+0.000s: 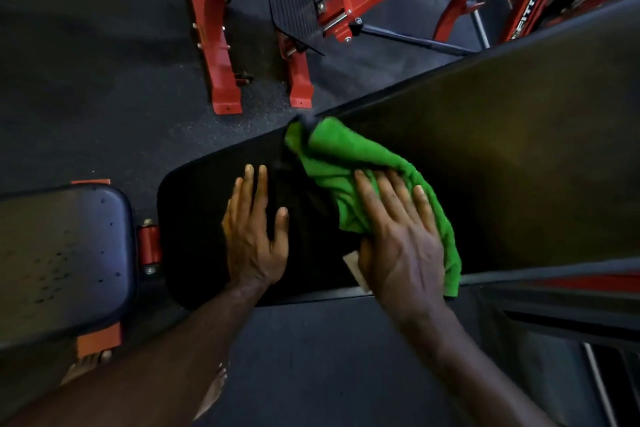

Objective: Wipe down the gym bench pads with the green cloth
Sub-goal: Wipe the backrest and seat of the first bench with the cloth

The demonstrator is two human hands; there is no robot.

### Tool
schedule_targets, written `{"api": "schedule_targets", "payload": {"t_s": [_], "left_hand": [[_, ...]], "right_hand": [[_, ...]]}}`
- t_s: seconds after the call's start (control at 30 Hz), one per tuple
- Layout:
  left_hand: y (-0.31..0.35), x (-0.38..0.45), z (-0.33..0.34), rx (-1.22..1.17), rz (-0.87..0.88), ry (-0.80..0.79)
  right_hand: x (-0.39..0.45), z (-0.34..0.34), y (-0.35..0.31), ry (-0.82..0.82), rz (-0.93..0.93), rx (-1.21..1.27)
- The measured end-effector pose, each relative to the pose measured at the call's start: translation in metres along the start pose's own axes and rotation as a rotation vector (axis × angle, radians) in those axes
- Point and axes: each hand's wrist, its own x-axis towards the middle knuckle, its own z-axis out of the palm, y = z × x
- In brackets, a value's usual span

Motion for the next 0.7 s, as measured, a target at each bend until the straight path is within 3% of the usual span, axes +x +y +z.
{"api": "schedule_targets", "payload": {"t_s": [0.07, 0.13, 0.2, 0.33, 0.4, 0.57, 0.63, 0.7], "left_hand": [[-0.001, 0.002, 0.001, 0.011, 0.004, -0.011], [-0.007, 0.001, 0.002, 0.001, -0.006, -0.001], [-0.011, 0.0, 0.004, 0.003, -0.006, 0.017], [-0.002, 0.001, 0.002, 0.013, 0.0, 0.002], [0.001, 0.002, 0.0, 0.014, -0.005, -0.002], [-0.016, 0.0, 0.006, -0.027, 0.061, 0.035], [-0.014, 0.002, 0.005, -0.058, 0.073, 0.029], [-0.004, 0.002, 0.001, -0.035, 0.019, 0.012]], "right_hand": [[-0.005, 0.008, -0.015, -0.057, -0.024, -0.005], [-0.015, 0.019, -0.023, -0.178, -0.181, -0.027], [-0.013, 0.017, -0.015, -0.183, -0.262, -0.047], [0.007, -0.001, 0.004, 0.061, -0.007, 0.032], [0.006, 0.0, -0.007, 0.066, 0.062, 0.039], [-0.041, 0.025, -0.025, -0.169, -0.246, 0.004], [-0.043, 0.015, -0.002, -0.088, -0.212, -0.01], [-0.034, -0.003, 0.023, 0.085, -0.059, 0.034]]}}
